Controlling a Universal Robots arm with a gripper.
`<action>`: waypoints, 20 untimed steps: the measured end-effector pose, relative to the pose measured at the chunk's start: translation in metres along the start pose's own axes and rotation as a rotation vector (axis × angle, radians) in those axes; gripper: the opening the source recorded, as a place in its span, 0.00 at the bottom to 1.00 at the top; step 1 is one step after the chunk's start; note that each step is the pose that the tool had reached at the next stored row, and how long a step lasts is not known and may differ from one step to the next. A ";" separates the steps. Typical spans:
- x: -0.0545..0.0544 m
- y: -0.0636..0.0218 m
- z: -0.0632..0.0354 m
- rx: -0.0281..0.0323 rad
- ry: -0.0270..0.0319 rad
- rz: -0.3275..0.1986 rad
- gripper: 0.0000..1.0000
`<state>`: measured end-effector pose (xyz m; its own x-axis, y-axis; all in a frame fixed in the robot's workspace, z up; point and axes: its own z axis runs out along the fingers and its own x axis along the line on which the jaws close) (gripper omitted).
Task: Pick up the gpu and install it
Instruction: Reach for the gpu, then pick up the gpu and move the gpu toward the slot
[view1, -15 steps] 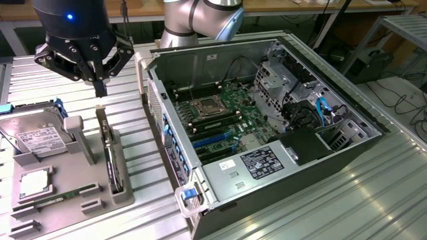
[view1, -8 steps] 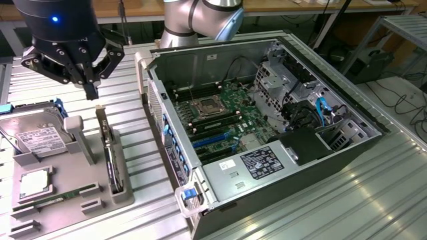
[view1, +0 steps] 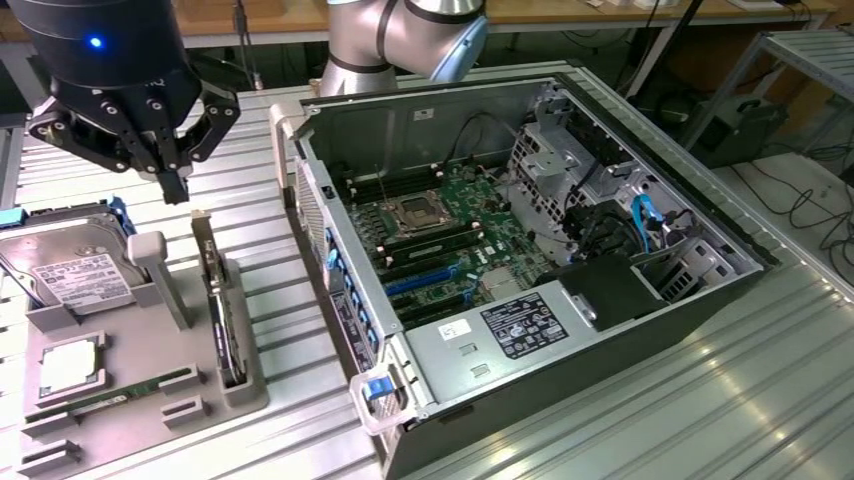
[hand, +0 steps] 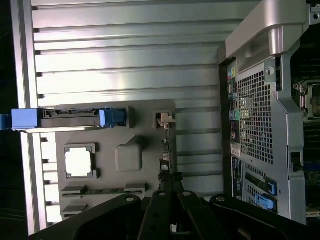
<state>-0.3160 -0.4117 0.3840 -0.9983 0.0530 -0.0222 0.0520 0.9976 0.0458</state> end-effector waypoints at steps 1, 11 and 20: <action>0.000 0.0000 0.0000 0.0000 0.0000 0.000 0.11; 0.000 0.0000 0.0000 0.0000 0.0000 0.000 0.12; 0.000 0.0000 0.0000 0.0000 0.0000 0.000 0.42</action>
<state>-0.3160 -0.4117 0.3840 -0.9983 0.0531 -0.0222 0.0520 0.9976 0.0458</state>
